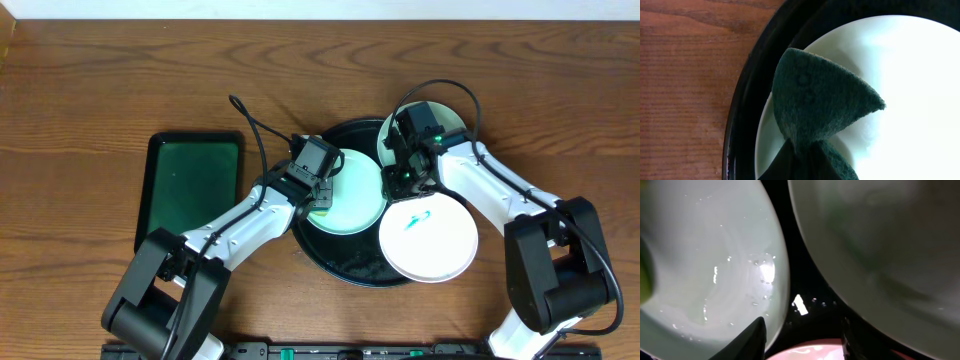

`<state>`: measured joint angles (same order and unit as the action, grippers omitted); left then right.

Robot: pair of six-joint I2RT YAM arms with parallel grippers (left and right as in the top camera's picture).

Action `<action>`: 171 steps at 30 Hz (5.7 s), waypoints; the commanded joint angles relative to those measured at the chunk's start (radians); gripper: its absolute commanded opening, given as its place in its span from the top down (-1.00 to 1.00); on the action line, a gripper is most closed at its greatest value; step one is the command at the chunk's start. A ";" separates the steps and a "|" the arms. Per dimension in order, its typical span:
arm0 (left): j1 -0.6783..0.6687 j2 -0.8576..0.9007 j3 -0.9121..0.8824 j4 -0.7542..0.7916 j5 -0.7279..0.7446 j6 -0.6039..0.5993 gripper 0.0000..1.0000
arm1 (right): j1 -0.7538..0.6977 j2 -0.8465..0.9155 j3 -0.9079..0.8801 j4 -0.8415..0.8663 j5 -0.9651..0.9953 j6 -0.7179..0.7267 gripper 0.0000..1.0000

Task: Clean dirty plates on tray and stack at the side
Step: 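Scrub the mint plate with the sponge while the right gripper holds it, then lift the mint plate with the right gripper and place it at right side, then grasp the rim of the second mint plate with the right gripper, then scrub the second mint plate with the sponge in the left gripper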

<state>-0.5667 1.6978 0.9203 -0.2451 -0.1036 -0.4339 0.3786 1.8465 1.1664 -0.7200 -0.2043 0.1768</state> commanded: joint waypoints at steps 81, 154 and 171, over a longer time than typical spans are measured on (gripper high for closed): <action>0.418 -0.497 -0.020 -0.214 0.285 0.081 0.85 | -0.441 -0.267 0.227 0.134 0.876 -0.261 0.97; 0.291 -0.496 -0.020 -0.151 0.350 0.134 0.85 | -0.221 0.018 0.229 -0.010 -0.214 -0.186 0.98; 0.046 -0.203 -0.020 0.010 0.222 -0.037 0.85 | -0.019 0.213 0.200 -0.065 -0.008 -0.110 0.98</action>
<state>-0.5076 1.4509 0.9047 -0.2672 0.1425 -0.4316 0.3649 2.0418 1.3689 -0.7841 -0.2760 0.0345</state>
